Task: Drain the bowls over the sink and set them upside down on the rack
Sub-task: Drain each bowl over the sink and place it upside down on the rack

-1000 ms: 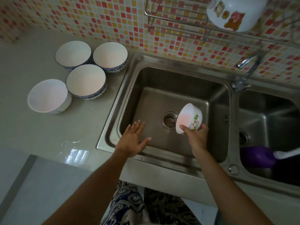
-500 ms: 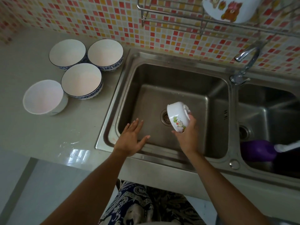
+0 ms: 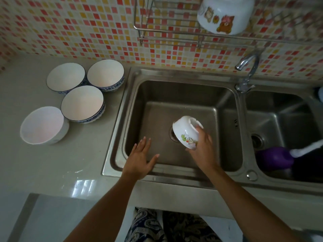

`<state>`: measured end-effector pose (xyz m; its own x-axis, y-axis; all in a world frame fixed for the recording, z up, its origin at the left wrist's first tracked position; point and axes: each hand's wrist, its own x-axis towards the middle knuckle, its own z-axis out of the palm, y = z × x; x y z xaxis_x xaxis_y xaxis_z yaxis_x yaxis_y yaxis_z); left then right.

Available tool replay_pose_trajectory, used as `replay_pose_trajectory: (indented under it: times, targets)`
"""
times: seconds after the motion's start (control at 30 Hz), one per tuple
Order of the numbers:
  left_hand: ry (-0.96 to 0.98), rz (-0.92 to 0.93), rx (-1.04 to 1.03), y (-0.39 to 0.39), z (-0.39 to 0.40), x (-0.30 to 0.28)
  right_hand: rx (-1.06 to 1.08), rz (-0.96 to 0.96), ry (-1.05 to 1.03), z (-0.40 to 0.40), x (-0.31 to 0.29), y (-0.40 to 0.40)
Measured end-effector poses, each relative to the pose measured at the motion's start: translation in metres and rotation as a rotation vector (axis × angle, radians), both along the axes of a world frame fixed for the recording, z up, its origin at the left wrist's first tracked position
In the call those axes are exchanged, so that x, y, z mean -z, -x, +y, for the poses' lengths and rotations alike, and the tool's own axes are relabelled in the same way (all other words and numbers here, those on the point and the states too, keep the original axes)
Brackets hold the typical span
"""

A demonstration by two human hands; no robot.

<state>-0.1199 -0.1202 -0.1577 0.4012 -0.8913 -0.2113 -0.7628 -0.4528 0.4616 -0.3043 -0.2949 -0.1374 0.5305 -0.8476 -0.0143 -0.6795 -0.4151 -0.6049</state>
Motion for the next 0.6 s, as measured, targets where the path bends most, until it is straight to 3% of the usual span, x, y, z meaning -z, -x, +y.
replay_pose_trajectory:
  times: [0.13,0.27,0.4,0.6]
  targets:
    - [0.024,-0.006,0.001,0.000,0.000,-0.008,0.338,-0.316,-0.394,0.004,-0.040,-0.012]
    - [0.108,-0.054,-0.011,0.000,-0.004,-0.029,0.505,-0.655,-0.693,-0.001,-0.083,-0.015]
    - [0.335,-0.160,0.001,-0.033,-0.050,-0.106,0.472,-0.869,-0.821,-0.007,-0.142,-0.023]
    - [0.565,-0.286,0.009,-0.069,-0.106,-0.202,0.425,-0.981,-1.017,-0.011,-0.192,-0.026]
